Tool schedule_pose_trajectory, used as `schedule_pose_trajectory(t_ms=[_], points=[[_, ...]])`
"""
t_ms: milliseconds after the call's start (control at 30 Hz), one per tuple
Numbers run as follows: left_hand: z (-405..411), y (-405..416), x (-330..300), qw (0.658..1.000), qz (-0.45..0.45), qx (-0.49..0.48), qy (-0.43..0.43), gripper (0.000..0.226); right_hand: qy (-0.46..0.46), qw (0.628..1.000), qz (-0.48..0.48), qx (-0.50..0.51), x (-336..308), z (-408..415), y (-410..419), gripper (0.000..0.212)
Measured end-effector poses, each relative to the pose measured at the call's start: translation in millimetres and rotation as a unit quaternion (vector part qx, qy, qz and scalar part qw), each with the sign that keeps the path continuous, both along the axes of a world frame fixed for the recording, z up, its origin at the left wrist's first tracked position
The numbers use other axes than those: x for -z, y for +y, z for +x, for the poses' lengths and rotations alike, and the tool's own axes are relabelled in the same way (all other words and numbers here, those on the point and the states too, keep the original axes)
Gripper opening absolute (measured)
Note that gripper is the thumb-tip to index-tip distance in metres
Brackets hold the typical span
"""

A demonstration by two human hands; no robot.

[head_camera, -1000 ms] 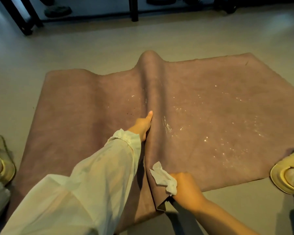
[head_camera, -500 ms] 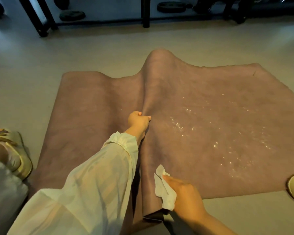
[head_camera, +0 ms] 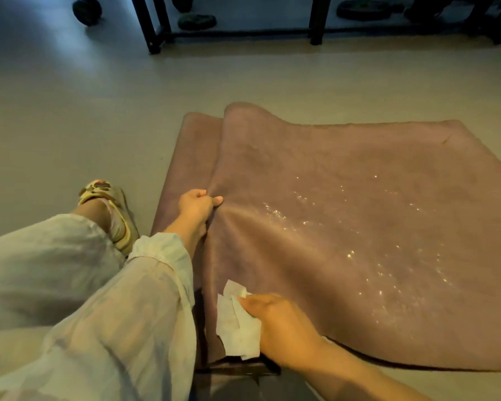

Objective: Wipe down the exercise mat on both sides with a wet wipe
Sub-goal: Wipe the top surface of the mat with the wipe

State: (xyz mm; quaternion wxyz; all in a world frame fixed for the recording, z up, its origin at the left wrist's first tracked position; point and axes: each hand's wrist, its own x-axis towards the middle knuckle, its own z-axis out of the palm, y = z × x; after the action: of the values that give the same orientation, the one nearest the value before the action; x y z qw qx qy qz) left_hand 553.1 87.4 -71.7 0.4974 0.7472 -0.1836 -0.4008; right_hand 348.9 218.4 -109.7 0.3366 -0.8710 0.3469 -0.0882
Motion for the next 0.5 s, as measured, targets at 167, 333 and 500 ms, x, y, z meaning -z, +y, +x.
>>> schedule_pose_trajectory(t_ms=[167, 333, 500], points=[[60, 29, -7, 0.999, 0.017, -0.029, 0.007, 0.029, -0.043, 0.995, 0.057, -0.076, -16, 31, 4, 0.046], [93, 65, 6, 0.998, 0.052, -0.036, -0.016, 0.011, -0.149, 0.974, 0.152, 0.074, -27, 48, 8, 0.035], [94, 91, 28, 0.997, 0.074, 0.018, 0.001, 0.042, -0.127, 0.982, 0.107, 0.095, -32, 52, -3, 0.034]])
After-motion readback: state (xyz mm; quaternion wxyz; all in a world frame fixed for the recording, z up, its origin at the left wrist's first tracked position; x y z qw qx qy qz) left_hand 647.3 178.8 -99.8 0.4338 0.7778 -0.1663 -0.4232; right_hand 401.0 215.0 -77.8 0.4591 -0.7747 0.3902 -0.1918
